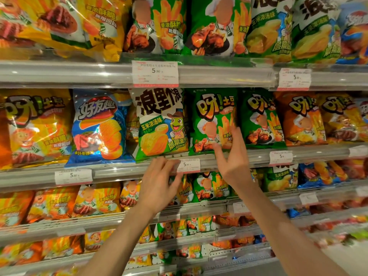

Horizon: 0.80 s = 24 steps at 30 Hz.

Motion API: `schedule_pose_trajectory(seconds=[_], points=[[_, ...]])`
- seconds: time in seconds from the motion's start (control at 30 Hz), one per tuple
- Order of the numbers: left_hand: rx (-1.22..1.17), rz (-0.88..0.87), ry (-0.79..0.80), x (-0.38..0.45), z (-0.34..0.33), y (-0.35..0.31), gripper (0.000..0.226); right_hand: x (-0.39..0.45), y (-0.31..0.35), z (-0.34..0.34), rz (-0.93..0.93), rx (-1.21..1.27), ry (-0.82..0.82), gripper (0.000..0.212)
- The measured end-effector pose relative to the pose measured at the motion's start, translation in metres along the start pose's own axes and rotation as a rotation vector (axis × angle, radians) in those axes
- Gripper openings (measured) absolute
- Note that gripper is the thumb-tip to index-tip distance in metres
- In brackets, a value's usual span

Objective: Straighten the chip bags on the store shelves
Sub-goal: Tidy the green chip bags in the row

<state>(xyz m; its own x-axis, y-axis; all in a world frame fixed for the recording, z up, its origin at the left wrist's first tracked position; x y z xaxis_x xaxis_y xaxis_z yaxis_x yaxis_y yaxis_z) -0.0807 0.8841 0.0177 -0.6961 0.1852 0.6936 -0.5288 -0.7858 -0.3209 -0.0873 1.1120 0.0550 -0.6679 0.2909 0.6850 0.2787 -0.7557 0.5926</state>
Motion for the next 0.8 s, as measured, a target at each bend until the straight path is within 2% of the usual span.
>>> schedule_pose_trajectory(seconds=[0.1,0.23,0.37,0.53,0.7,0.8], points=[[-0.051,0.001,-0.018,-0.014,0.001,-0.002,0.037,-0.039,-0.005,0.002,-0.028,-0.105,0.095,0.072],[-0.148,0.094,0.019,-0.040,-0.007,0.002,0.043,-0.095,-0.018,0.003,-0.016,-0.211,0.202,0.072],[-0.253,0.183,0.067,-0.074,-0.017,0.004,0.049,-0.139,-0.048,0.011,-0.160,-0.232,0.342,0.072],[-0.244,0.321,0.095,-0.103,-0.024,0.007,0.054,-0.166,-0.078,0.029,-0.337,-0.207,0.366,0.067],[-0.176,0.423,0.100,-0.116,-0.037,-0.027,0.052,-0.164,-0.122,0.056,-0.364,-0.168,0.381,0.065],[-0.120,0.407,0.114,-0.113,-0.062,-0.060,0.056,-0.148,-0.159,0.077,-0.323,-0.166,0.409,0.069]])
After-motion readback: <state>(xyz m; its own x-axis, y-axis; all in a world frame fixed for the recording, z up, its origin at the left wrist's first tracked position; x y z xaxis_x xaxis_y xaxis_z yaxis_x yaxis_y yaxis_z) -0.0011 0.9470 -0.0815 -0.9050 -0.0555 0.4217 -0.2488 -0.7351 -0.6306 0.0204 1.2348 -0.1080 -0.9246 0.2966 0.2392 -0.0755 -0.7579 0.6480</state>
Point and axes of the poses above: each hand's wrist, its own x-axis towards the middle knuckle, its own z-axis out of the back of the hand, y = z × x, the point moved 6 cm from there along x, towards the middle knuckle, and after that the axes turned 7 degrees about -y, right-handed, at the moved point
